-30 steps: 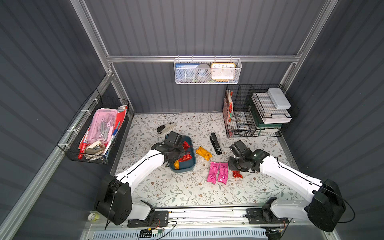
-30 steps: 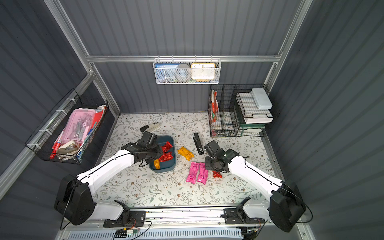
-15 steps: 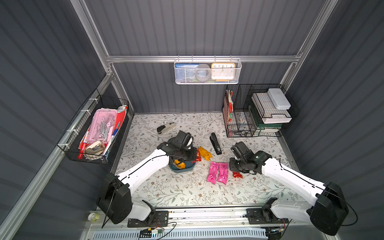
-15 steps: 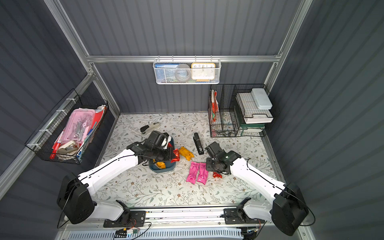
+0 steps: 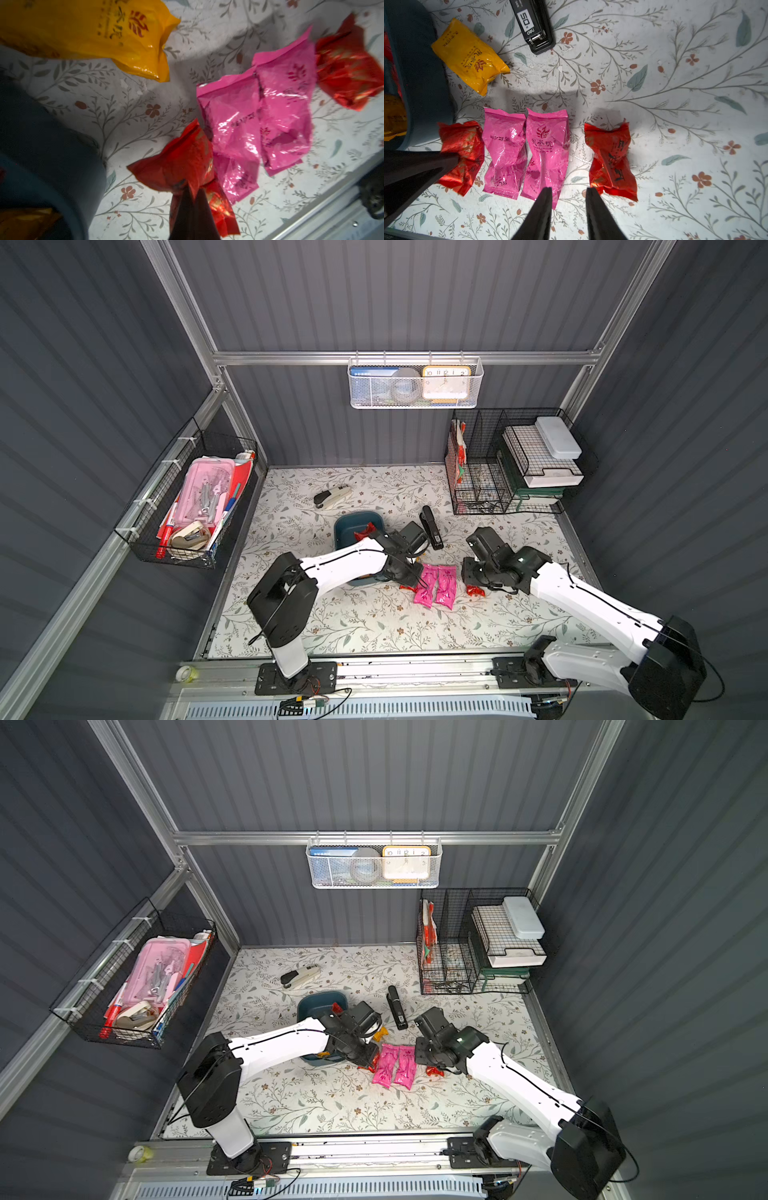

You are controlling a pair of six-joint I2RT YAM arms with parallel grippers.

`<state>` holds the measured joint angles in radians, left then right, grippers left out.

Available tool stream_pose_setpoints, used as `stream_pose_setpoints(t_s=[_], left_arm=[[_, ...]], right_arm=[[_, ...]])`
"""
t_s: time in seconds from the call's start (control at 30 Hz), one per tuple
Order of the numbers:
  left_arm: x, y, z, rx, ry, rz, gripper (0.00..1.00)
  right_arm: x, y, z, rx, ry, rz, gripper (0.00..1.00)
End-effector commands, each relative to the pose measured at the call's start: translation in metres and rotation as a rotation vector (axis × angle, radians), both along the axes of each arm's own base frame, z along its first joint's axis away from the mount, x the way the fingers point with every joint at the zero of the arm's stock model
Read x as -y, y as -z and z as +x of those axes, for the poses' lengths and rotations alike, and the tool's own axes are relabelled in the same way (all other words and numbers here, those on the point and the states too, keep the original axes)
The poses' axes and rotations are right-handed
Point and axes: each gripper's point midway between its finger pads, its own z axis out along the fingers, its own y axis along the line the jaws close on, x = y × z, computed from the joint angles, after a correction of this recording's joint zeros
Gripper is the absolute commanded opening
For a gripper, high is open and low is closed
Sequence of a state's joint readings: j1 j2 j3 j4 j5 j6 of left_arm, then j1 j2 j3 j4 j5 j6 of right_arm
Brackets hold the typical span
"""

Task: Take the tea bags out of the storage box
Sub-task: Place the tea bag at the center of the board.

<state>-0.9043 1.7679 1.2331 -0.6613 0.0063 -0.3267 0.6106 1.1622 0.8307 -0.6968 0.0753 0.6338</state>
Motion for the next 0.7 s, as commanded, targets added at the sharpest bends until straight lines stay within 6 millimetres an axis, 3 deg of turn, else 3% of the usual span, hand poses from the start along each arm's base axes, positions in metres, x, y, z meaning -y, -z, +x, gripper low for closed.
stream_pose_setpoints(t_s=[0.0, 0.07, 0.2, 0.3, 0.4, 0.5, 0.67], left_arm=[[-0.012, 0.008, 0.003, 0.024, 0.03, 0.098, 0.0], [-0.01, 0.008, 0.005, 0.026, 0.016, 0.086, 0.04], [-0.003, 0.005, 0.006, 0.026, -0.001, 0.051, 0.21], [0.001, -0.009, 0.01, 0.053, -0.009, 0.014, 0.3], [0.008, -0.039, 0.015, 0.104, -0.023, -0.056, 0.42], [0.011, -0.076, 0.021, 0.16, -0.066, -0.138, 0.44], [-0.014, -0.126, 0.047, 0.334, -0.321, -0.2, 0.42]], right_arm=[[0.007, 0.001, -0.002, 0.001, 0.023, -0.019, 0.33], [0.008, 0.001, -0.002, 0.003, 0.027, -0.016, 0.33], [0.007, 0.001, -0.002, 0.003, 0.031, -0.008, 0.33], [0.004, -0.001, -0.001, 0.007, 0.021, -0.003, 0.32], [-0.001, -0.006, 0.002, 0.014, 0.002, 0.011, 0.32], [-0.01, -0.014, 0.007, 0.016, -0.017, 0.038, 0.32], [-0.035, -0.038, 0.023, 0.073, -0.043, 0.123, 0.32]])
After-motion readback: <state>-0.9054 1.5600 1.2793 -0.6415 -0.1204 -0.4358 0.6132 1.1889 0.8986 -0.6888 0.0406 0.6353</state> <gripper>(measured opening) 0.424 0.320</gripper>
